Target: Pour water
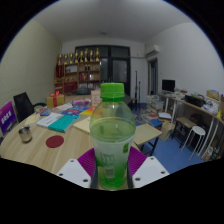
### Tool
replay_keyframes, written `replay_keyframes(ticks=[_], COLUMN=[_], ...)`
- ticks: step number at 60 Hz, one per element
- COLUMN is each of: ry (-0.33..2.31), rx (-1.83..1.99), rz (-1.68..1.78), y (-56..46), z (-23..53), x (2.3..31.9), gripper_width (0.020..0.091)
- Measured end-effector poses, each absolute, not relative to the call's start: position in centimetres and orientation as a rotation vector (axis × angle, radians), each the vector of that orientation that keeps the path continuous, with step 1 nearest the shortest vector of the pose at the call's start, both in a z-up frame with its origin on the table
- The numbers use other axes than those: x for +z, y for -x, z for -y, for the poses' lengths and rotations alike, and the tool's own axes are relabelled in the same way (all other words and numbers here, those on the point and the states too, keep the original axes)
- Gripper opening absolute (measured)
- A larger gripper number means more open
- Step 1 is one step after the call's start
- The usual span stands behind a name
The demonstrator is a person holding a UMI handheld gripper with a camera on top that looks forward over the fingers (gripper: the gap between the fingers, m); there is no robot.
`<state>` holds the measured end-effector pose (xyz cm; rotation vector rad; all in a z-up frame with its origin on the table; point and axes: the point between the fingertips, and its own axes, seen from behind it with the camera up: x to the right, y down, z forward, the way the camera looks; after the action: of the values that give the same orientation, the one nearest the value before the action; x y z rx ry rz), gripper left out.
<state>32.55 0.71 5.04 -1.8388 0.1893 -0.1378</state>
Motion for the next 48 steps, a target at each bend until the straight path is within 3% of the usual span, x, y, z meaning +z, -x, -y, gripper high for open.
replay_keyframes(ticks=[6,9,10,23,24,26,27,31,38,48], ry=[1.897,1.903,1.912,1.777,1.752,1.712,1.68,1.559,1.332,0.905], rx=[-0.207,-0.297,-0.314,-0.718,-0.756,-0.836,-0.888,-1.064,-1.283,-1.547], rz=[-0.108,-0.032,0.009,0.598,0.639,0.763,0.806,1.04,1.371,1.734], y=[-32.5,-32.0,-32.2,-24.1,-22.4,-20.8,-19.2,-15.9,-9.0,-4.5], z=[-1.0,-2.0,-1.9,-9.8,-11.3,-11.6,-13.2,-14.5,-17.7,-18.7], x=[7.6,9.5,10.5,21.5,20.8,22.3,21.3,22.2,18.1,17.0], gripper_width=[0.0363,0.0372,0.0333,0.0329,0.0329,0.0329,0.0329,0.0331,0.0328,0.0338])
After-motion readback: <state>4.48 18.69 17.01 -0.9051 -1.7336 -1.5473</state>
